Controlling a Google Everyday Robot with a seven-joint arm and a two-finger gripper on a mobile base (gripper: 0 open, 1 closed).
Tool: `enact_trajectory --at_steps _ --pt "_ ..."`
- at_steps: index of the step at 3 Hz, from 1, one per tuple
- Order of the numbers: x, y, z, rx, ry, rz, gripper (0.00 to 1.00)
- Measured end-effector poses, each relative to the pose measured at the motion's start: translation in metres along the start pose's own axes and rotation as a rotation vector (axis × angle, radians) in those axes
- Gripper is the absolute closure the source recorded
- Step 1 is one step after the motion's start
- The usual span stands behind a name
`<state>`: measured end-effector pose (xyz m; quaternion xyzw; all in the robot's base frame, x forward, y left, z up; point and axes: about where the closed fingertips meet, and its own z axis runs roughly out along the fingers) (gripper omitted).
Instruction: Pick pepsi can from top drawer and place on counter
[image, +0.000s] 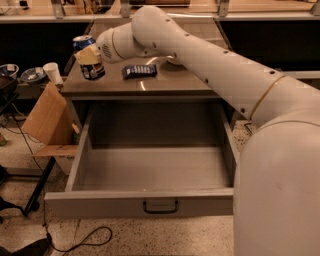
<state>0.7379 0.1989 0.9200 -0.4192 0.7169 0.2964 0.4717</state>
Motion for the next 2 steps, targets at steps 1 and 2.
enact_trajectory --at_steps 1,2 --pt "0.0036 0.0012 0.0177 -0.016 -0.019 0.024 1.0" --pt "0.0022 0.0016 0.0271 -0.011 -0.035 0.025 1.0"
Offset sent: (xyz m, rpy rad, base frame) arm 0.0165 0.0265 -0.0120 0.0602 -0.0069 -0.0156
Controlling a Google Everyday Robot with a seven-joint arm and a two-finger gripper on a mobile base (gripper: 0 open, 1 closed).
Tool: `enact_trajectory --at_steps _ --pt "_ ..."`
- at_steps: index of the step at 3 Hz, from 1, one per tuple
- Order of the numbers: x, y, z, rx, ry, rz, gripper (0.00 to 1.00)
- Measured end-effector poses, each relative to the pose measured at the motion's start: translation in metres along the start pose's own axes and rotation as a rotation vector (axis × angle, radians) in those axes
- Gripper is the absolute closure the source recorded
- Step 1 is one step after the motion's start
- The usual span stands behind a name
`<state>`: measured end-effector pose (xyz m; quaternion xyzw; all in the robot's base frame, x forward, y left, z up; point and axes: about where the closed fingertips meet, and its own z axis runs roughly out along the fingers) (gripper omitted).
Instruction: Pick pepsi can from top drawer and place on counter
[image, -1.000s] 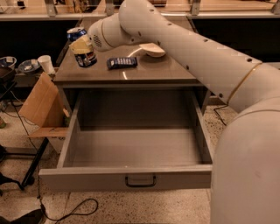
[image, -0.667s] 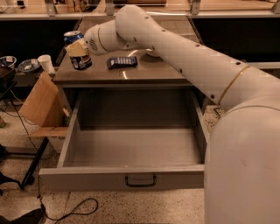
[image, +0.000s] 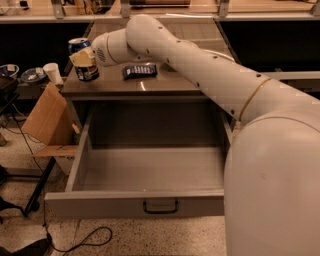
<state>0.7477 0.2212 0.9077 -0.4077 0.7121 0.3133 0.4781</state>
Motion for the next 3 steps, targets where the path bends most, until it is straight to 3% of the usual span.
enact_trajectory --at_steps 1,3 --pt "-0.005 -0.0018 0.0044 0.021 -0.011 -0.008 1.0" --pt "-0.0004 -0.0095 0.0087 0.049 -0.037 0.007 0.58"
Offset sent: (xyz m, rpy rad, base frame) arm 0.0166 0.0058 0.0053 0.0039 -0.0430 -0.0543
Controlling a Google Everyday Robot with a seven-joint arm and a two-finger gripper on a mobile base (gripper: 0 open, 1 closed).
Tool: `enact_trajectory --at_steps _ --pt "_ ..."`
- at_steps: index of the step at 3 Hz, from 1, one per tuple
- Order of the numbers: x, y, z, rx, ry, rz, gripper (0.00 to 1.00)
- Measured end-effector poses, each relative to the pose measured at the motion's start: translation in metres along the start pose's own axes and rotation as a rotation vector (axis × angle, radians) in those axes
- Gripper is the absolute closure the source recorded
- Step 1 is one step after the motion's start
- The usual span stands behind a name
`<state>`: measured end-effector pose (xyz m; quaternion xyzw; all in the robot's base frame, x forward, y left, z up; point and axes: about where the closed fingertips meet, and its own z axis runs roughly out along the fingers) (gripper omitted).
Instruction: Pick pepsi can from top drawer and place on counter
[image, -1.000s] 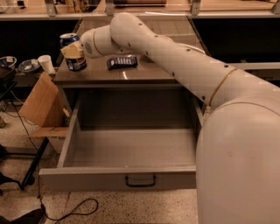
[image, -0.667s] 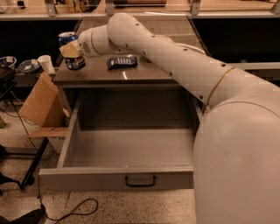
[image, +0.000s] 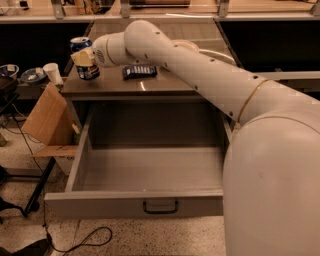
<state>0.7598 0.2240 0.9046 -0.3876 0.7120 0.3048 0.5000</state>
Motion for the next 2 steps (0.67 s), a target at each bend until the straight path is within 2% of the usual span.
enact_trajectory --at_steps 2 --pt "0.028 -0.013 -0.006 0.015 -0.037 0.055 0.11"
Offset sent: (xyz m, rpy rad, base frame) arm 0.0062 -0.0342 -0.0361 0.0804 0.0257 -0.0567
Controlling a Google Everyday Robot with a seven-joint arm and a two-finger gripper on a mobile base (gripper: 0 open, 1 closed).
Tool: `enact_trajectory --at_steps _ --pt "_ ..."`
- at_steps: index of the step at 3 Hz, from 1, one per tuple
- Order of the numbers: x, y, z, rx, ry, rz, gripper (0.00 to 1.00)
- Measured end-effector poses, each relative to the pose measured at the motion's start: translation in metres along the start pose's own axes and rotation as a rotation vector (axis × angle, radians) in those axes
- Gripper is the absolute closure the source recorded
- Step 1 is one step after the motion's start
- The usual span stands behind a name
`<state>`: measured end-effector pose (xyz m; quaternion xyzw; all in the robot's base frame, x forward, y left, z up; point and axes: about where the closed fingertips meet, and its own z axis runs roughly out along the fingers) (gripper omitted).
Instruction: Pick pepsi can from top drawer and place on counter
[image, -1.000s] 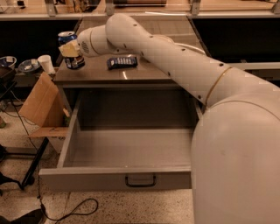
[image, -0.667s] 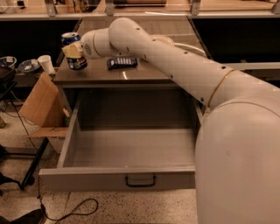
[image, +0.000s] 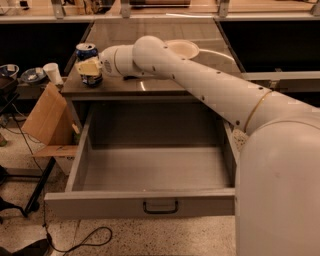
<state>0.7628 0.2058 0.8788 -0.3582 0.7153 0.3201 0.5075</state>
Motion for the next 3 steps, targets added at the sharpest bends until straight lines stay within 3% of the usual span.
enact_trajectory --at_steps 1,3 --pt "0.003 -0.005 -0.005 0.009 -0.017 -0.001 0.0" --pt "0.001 -0.012 -0.017 0.021 -0.02 -0.025 0.0"
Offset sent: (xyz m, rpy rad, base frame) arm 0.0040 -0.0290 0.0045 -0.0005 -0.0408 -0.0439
